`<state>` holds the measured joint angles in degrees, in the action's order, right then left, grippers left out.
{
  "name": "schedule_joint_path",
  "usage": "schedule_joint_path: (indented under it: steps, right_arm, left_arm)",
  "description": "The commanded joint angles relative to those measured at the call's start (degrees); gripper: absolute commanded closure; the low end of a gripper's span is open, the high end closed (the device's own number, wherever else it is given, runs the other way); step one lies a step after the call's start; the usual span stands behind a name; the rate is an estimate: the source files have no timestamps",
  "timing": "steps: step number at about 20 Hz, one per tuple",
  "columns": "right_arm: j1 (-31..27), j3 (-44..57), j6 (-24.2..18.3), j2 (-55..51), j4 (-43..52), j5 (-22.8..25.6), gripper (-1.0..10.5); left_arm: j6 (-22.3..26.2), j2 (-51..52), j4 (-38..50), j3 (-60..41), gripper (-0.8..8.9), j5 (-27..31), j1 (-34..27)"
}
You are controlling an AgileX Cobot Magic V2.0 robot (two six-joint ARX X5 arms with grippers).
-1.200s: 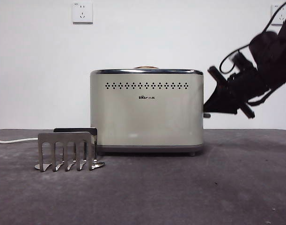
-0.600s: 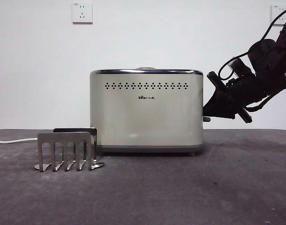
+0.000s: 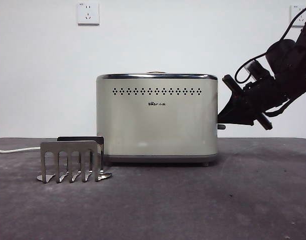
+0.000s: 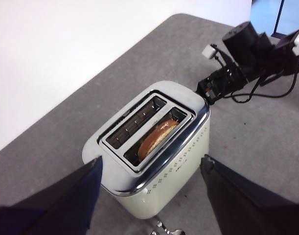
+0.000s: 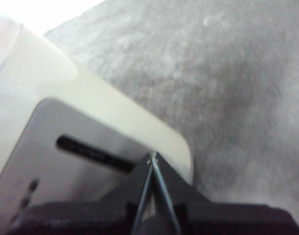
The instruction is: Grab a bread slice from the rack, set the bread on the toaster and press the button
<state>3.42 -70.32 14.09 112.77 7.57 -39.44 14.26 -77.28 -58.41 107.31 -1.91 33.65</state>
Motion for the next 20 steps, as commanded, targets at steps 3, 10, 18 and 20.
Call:
schedule_joint_path:
  steps: [3, 10, 18, 20]
  right_arm:
    - [-1.7, 1.5, -0.6, -10.1, -2.3, 0.9, 9.6]
    - [-2.9, 1.5, -4.8, -36.1, -21.9, 0.8, 9.6]
    - [0.1, 1.5, -16.7, -53.6, -55.3, 0.7, 9.6]
    - [0.7, 1.5, -19.1, -55.6, -61.3, 0.7, 9.6]
  left_arm:
    - [-0.7, -0.1, -0.3, 0.1, 4.68, 0.0, 0.0]
    - [-0.8, -0.1, -3.3, 0.1, 4.68, -0.1, 0.0]
    - [-0.8, -0.1, -10.7, 0.1, 4.71, -4.2, 0.0]
    - [-0.8, -0.1, -11.9, 0.1, 4.72, -5.7, 0.0]
